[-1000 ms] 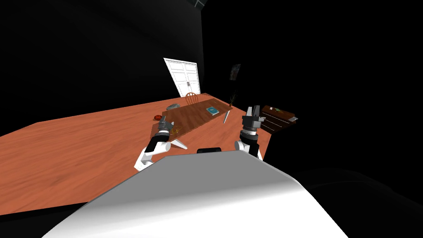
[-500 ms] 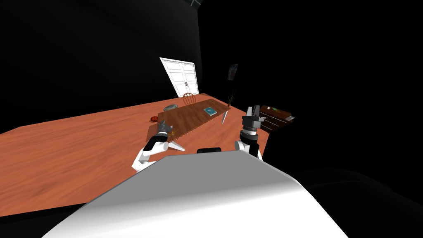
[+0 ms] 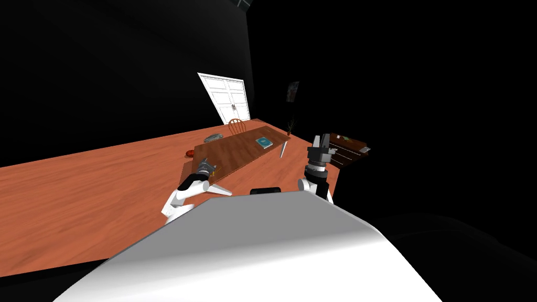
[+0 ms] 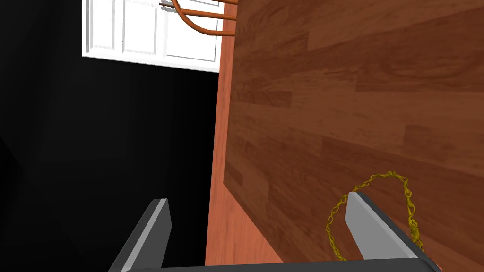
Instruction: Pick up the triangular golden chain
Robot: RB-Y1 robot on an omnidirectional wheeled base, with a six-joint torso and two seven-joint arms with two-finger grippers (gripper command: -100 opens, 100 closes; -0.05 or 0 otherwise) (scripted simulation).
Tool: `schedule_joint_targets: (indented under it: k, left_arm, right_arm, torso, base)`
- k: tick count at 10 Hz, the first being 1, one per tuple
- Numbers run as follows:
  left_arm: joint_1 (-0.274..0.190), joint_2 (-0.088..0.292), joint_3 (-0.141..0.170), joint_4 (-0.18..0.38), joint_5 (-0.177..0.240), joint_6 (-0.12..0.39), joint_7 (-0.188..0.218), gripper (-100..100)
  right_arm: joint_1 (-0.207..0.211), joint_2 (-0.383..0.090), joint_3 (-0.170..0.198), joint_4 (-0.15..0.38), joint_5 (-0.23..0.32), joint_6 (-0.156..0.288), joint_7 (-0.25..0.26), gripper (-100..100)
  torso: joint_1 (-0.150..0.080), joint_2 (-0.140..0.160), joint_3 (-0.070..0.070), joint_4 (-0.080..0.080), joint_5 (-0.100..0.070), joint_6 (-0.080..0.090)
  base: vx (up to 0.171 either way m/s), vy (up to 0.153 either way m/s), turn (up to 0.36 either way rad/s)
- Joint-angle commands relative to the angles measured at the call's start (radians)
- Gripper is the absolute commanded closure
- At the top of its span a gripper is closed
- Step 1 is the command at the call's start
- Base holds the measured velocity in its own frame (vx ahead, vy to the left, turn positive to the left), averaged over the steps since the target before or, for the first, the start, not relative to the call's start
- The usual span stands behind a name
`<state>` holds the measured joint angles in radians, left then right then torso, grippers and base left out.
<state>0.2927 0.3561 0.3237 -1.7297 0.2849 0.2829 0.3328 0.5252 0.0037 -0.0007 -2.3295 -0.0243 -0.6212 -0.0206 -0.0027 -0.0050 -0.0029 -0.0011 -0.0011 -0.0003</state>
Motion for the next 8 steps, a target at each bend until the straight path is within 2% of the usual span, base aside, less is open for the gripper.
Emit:
schedule_joint_targets:
  k: [1, 2, 3, 4, 5, 6, 7, 8]
  left_arm:
    - [0.003, 0.004, 0.008, 0.021, 0.005, 0.036, 0.006, -100]
    - [-0.004, 0.022, 0.026, 0.064, 0.018, 0.077, 0.017, -100]
    - [-0.004, 0.022, 0.026, 0.064, 0.018, 0.084, 0.017, -100]
    - [-0.01, 0.04, 0.044, 0.108, 0.032, 0.12, 0.029, -100]
    - [-0.01, 0.04, 0.044, 0.108, 0.032, 0.13, 0.029, -100]
    - [-0.015, 0.058, 0.061, 0.151, 0.045, 0.164, 0.04, -100]
    - [-0.015, 0.058, 0.061, 0.151, 0.045, 0.175, 0.04, -100]
    - [-0.021, 0.076, 0.078, 0.174, 0.058, 0.219, 0.051, -100]
  right_arm:
    - [0.0, 0.0, 0.0, 0.0, 0.0, 0.0, 0.0, 0]
    - [0.0, 0.0, 0.0, 0.0, 0.0, 0.0, 0.0, 0]
    - [0.0, 0.0, 0.0, 0.0, 0.0, 0.0, 0.0, 0]
    - [0.0, 0.0, 0.0, 0.0, 0.0, 0.0, 0.0, 0]
    - [0.0, 0.0, 0.0, 0.0, 0.0, 0.0, 0.0, 0]
    - [0.0, 0.0, 0.0, 0.0, 0.0, 0.0, 0.0, 0]
    - [0.0, 0.0, 0.0, 0.0, 0.0, 0.0, 0.0, 0]
    - [0.0, 0.0, 0.0, 0.0, 0.0, 0.0, 0.0, 0]
  torso:
    - [0.0, 0.0, 0.0, 0.0, 0.0, 0.0]
    - [0.001, 0.001, 0.001, 0.0, 0.0, 0.0]
    - [0.0, 0.002, 0.001, 0.0, 0.0, 0.0]
    - [0.001, 0.002, 0.001, 0.0, 0.0, 0.0]
    - [0.001, 0.002, 0.001, 0.0, 0.0, 0.0]
    - [0.001, 0.002, 0.001, 0.0, 0.0, 0.0]
    - [0.002, 0.001, 0.001, 0.0, 0.0, 0.0]
    - [0.002, 0.002, 0.001, 0.0, 0.0, 0.0]
  base:
    - [0.063, -0.037, -0.033]
    - [0.067, -0.051, -0.072]
    - [0.054, -0.036, -0.017]
    - [0.072, -0.028, -0.048]
    - [0.064, -0.024, -0.031]
    - [0.077, -0.028, -0.063]
    - [0.07, -0.023, -0.025]
    - [0.088, -0.019, -0.047]
